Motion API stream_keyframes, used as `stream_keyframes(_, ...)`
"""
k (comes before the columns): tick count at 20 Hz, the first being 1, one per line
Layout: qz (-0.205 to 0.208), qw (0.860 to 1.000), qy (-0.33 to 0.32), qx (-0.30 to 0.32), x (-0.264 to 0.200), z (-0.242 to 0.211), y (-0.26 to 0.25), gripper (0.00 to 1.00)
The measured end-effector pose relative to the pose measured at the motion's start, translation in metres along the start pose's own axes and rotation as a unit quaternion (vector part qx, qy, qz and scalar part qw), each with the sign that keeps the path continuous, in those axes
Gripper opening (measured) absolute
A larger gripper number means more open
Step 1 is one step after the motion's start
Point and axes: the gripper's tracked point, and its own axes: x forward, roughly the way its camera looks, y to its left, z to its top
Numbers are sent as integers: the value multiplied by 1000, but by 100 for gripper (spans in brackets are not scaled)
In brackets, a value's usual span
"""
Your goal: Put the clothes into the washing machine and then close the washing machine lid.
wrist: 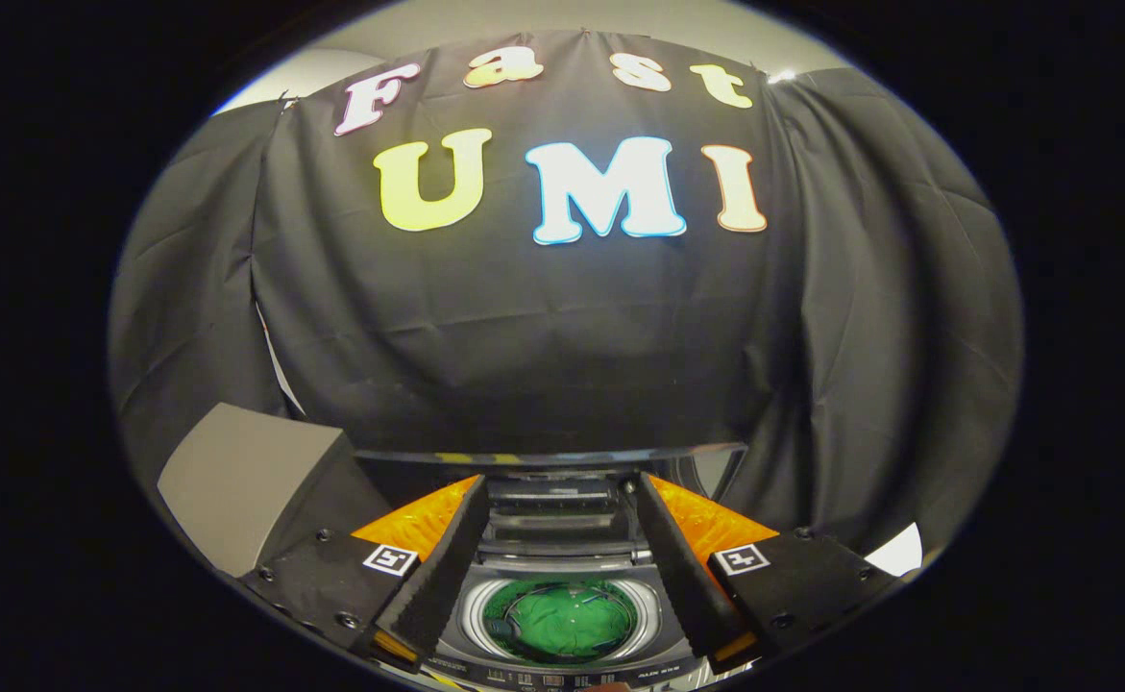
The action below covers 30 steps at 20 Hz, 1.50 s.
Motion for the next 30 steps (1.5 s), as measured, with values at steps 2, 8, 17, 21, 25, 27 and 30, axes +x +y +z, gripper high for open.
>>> stream_keyframes(2,6,1000,-7,-2,10,15,5,96)
stream_keyframes(8,22,1000,-4,-2,49,35,14,96)
stream_keyframes(17,34,999,19,-3,111,32,23,96)
stream_keyframes(21,34,999,34,-1,136,24,26,96)
stream_keyframes(25,30,998,50,-10,155,16,29,96)
stream_keyframes(27,26,998,60,-21,163,8,27,96)
stream_keyframes(30,20,996,75,-33,170,-3,25,96)
